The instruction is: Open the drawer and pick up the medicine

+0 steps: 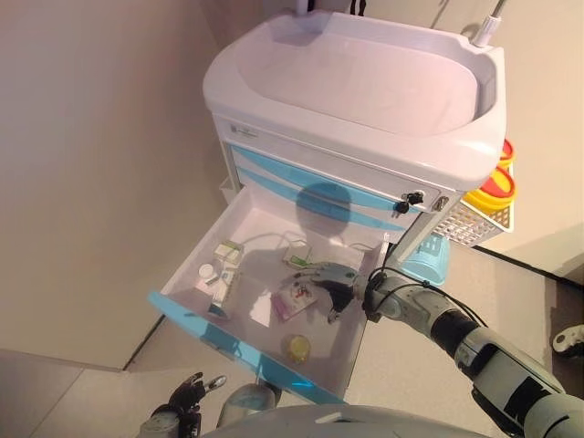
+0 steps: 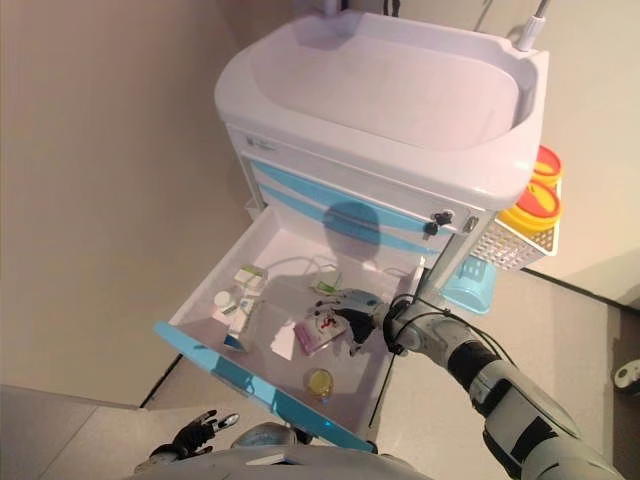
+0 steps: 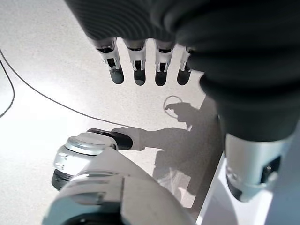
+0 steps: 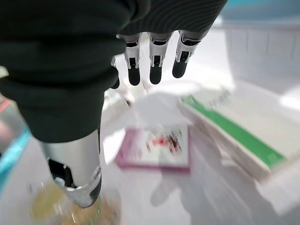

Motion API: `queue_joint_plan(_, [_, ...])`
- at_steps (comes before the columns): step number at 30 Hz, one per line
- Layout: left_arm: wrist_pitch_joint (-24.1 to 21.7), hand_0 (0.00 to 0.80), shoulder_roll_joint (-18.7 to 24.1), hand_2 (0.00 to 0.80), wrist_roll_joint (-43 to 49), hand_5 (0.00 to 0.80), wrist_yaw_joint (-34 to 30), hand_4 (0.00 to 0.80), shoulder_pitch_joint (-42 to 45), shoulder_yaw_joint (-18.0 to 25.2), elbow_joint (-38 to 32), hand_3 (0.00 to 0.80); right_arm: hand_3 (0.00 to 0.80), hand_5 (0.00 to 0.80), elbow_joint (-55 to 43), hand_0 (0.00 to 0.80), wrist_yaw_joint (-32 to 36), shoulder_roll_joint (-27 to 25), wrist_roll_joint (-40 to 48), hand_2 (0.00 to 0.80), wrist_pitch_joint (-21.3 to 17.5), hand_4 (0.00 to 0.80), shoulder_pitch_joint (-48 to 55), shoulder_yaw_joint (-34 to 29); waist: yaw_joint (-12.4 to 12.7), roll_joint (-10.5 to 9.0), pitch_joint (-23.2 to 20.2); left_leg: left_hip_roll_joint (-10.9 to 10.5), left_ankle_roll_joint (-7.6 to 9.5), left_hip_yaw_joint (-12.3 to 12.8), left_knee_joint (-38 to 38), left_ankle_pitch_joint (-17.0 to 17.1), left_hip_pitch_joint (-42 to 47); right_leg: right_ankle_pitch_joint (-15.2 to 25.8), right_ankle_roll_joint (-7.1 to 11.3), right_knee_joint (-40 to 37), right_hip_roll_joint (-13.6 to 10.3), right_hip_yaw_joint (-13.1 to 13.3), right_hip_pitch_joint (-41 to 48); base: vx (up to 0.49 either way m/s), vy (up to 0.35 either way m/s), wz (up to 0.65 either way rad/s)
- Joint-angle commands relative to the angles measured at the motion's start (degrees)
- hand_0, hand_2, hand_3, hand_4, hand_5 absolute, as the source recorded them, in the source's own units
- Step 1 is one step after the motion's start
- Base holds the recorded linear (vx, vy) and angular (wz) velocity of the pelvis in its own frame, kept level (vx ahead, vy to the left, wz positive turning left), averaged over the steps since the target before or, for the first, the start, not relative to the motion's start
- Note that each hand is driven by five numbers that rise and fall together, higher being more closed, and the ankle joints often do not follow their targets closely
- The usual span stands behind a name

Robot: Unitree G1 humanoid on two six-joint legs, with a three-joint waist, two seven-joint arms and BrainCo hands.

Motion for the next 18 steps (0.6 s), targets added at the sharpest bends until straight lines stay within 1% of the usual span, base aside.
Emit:
queue_joint_plan(1, [-0.46, 0.000, 1.50, 0.000, 2.93, 0.000, -0.69, 0.000, -2.83, -2.32, 1.82, 0.000, 0.000, 0.000, 0.34, 0.000, -2.23, 1.66, -1.77, 0.000, -0.99, 0.000, 0.11, 2.41, 1.51, -1.60, -0.58, -2.42, 0.62, 0.21, -0.62, -3.48, -0.50, 1.56, 3.44, 2.46, -2.81, -0.08, -1.41, 0.019, -0.019, 0.04])
queue_joint_plan(3, [-0.68, 0.000, 1.55, 0.000, 3.35, 0.000, -0.90, 0.000, -2.89, -2.20, 1.71, 0.000, 0.000, 0.000, 1.25, 0.000, -2.74, 2.11, -2.72, 0.000, -1.06, 0.000, 0.96, 2.75, 1.66, -1.66, -0.67, -2.49, 0.63, 0.07, -0.70, -3.40, -0.52, 1.61, 3.48, 2.31, -2.77, -0.17, -1.37, 0.024, -0.017, 0.05])
queue_joint_plan(10, [-2.29, 0.000, 1.61, 0.000, 4.70, 0.000, -1.60, 0.000, -3.07, -3.24, 1.27, 0.000, 0.000, 0.000, 3.45, 0.000, -8.47, 3.22, -6.33, 0.000, -1.89, 0.000, 3.63, 3.21, 1.98, -1.43, -0.40, -2.75, 0.67, -0.45, -1.11, -2.85, -1.15, 1.98, 3.70, 2.02, -2.76, -0.57, -1.90, 0.005, -0.017, 0.05])
queue_joint_plan(15, [-3.66, 0.000, 1.31, 0.000, 4.89, 0.000, -2.07, 0.000, -2.85, -3.70, 1.04, 0.000, 0.000, 0.000, 3.23, 0.000, -12.65, 4.01, -9.10, 0.000, -0.91, 0.000, 5.57, 3.39, 1.81, -0.94, -0.21, -2.86, 0.62, -0.66, -1.43, -2.59, -1.52, 2.30, 3.91, 1.58, -2.83, -0.72, -2.27, 0.000, 0.000, 0.00])
queue_joint_plan(18, [-4.03, 0.000, 0.98, 0.000, 4.75, 0.000, -1.93, 0.000, -2.96, -4.10, 0.94, 0.000, 0.000, 0.000, 2.87, 0.000, -14.05, 4.54, -10.15, 0.000, 0.25, 0.000, 5.89, 3.66, 1.72, -0.64, -0.05, -3.10, 0.72, -0.88, -1.46, -2.47, -1.93, 2.51, 3.94, 1.39, -2.81, -0.68, -2.70, -0.020, 0.004, 0.04])
